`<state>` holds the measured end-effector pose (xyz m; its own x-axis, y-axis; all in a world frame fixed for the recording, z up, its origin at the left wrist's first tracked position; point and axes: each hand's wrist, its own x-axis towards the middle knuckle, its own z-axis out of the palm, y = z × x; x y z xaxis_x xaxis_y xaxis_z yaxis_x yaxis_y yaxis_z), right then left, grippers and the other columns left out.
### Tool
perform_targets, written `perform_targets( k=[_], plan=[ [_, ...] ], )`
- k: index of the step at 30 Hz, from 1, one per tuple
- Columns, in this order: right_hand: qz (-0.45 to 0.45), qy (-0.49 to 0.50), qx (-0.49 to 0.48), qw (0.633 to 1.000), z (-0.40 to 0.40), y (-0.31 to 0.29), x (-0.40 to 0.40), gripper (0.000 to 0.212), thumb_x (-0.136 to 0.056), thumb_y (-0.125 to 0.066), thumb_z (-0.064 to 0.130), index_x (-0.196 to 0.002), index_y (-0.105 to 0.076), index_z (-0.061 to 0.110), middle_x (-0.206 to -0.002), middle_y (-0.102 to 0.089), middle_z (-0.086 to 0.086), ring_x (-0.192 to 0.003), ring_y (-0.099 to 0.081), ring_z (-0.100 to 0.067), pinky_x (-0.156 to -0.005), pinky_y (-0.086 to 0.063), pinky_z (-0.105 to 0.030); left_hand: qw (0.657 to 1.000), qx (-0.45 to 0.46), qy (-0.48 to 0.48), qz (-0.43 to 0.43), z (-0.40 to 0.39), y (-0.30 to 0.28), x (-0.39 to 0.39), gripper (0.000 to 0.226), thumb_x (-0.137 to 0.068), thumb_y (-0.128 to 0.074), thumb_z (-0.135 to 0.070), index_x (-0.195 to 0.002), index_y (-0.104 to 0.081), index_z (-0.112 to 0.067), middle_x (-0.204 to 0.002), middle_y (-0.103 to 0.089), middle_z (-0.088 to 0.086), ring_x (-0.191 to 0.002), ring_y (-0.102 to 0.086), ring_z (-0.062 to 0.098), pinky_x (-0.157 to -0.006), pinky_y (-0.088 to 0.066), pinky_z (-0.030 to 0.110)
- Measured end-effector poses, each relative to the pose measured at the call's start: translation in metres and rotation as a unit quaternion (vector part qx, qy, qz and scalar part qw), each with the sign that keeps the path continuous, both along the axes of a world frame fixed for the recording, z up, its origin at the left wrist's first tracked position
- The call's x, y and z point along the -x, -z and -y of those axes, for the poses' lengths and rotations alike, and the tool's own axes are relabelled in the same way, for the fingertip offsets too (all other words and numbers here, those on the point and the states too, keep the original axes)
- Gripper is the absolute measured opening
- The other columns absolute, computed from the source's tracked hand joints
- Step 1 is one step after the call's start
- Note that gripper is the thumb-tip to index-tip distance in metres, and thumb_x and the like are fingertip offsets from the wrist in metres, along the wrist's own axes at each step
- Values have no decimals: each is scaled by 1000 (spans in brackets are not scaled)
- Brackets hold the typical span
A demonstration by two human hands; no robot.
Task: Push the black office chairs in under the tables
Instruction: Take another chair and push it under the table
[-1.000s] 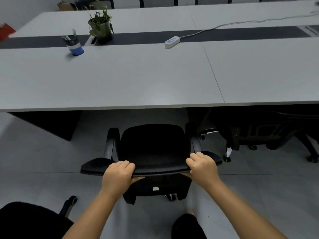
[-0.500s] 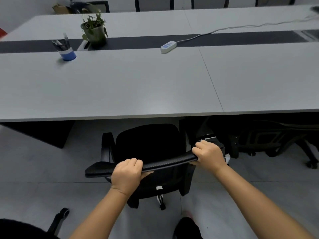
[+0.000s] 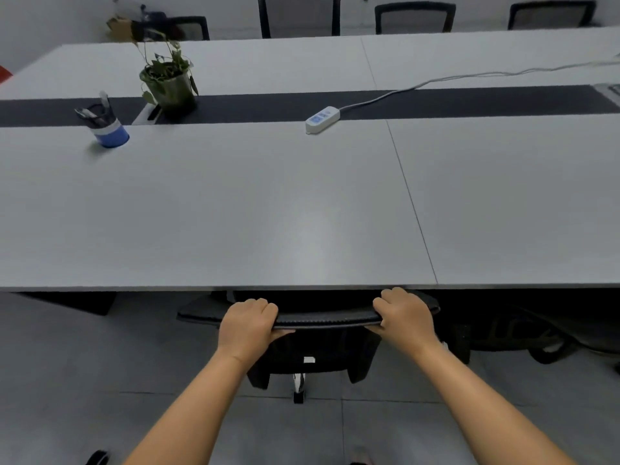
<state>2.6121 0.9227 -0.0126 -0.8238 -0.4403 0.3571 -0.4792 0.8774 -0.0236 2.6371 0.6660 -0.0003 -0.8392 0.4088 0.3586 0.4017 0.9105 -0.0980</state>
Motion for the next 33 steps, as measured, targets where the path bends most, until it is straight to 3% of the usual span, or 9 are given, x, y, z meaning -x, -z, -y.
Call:
perform_targets(
  k=[4,8,12,15,18,22,24,28,33],
  plan=[
    [-31,-14,46,998,0,6,7,25,-51,-63,21,-41,-45,8,-40,-44,-4,-36,-43,-19,-40,-18,-14,999,-28,9,-17,5,12,14,73,-93,-26,-56,-44,-54,-10,-40,-49,2,-33,-46,19,-36,-34,16],
    [-37,-6,24,999,1,4,10,24,-58,-37,19,-40,-48,7,-40,-45,-5,-45,-38,-17,-35,-20,-16,999,-16,33,-27,9,12,18,51,-72,-47,-53,-43,-53,-12,-40,-47,1,-33,-44,17,-36,-33,17],
    [-47,19,3,999,3,5,7,26,-62,-43,26,-44,-49,8,-42,-47,-5,-54,-30,-14,-35,-21,-17,999,-34,33,-21,11,15,16,62,-87,-37,-56,-43,-54,-15,-41,-47,-1,-34,-45,15,-37,-33,18],
    [-25,43,-28,998,5,-1,3,30,-57,-67,34,-54,-48,11,-44,-49,-5,-49,-42,-18,-38,-26,-22,998,-16,59,6,11,10,16,49,-54,-76,-58,-44,-56,-15,-41,-49,-1,-34,-46,14,-36,-35,16],
    [62,90,-23,994,13,-9,-4,45,-29,-93,23,-48,-55,8,-44,-52,-6,-40,-50,-23,-37,-35,-21,996,-33,56,66,11,7,10,48,-42,-83,-58,-50,-61,-16,-44,-53,-3,-37,-51,14,-38,-39,14],
    [139,182,93,969,33,-19,-21,30,-42,-89,5,-66,-70,6,-58,-66,-8,-54,-61,-31,-57,-43,-35,982,-118,25,146,20,-4,2,45,-76,-60,-58,-102,-64,-21,-93,-65,-4,-84,-60,13,-72,-41,22],
    [141,180,127,965,47,-21,-34,34,-47,-87,-1,-77,-71,3,-71,-71,-11,-66,-66,-34,-73,-48,-47,952,-229,4,205,26,-7,-6,42,-87,-51,-49,-118,-57,-22,-114,-60,-6,-105,-52,12,-86,-29,17],
    [133,82,179,971,83,-28,-53,32,-58,-85,1,-86,-70,-2,-90,-70,-17,-88,-66,-33,-86,-44,-50,913,-375,-57,152,33,-18,-44,23,-71,-69,-18,-92,-71,-7,-90,-72,5,-92,-58,7,-84,-38,10],
    [161,-193,200,947,135,-21,-73,45,-95,-34,43,-97,-65,11,-103,-61,-1,-105,-50,-18,-104,-30,-31,784,-513,-297,184,36,15,-127,28,-87,-60,-17,-115,-61,-14,-107,-51,-19,-106,-48,3,-84,-25,-9]
  ],
)
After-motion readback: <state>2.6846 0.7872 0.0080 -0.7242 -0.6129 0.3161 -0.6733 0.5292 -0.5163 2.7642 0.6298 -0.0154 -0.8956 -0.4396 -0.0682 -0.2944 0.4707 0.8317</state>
